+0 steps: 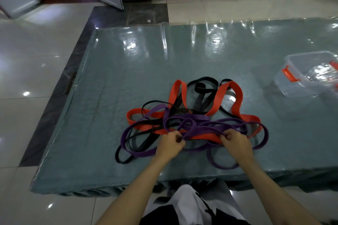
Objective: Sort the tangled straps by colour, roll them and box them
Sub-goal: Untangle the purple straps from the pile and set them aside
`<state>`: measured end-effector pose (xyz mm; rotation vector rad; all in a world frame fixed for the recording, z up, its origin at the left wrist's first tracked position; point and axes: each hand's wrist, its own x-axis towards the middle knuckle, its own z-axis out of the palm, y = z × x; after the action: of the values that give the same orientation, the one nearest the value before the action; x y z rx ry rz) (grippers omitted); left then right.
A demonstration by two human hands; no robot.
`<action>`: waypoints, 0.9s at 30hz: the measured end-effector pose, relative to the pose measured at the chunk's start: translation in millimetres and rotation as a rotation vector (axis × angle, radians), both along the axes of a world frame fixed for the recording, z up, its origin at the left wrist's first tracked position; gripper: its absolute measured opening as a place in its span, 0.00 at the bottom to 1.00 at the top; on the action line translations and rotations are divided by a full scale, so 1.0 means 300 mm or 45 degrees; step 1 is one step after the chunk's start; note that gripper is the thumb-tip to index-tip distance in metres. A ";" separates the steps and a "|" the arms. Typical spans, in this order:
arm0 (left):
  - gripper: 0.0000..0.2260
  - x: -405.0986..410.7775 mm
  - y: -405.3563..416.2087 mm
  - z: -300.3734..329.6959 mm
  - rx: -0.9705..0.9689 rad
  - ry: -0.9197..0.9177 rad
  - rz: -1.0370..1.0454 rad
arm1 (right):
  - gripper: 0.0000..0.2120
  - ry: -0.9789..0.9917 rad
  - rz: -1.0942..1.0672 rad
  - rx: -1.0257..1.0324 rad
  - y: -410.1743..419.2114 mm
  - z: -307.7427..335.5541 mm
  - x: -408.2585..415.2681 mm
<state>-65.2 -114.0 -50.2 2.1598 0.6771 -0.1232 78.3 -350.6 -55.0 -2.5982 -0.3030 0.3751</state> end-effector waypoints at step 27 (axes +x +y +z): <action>0.09 0.051 -0.096 -0.055 -0.808 -0.095 0.493 | 0.14 0.774 -0.069 0.769 0.102 -0.033 -0.103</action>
<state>-49.7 -143.0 -66.7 1.3975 0.8628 -0.0405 47.4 -319.8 -65.0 -1.7981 -0.1036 0.8724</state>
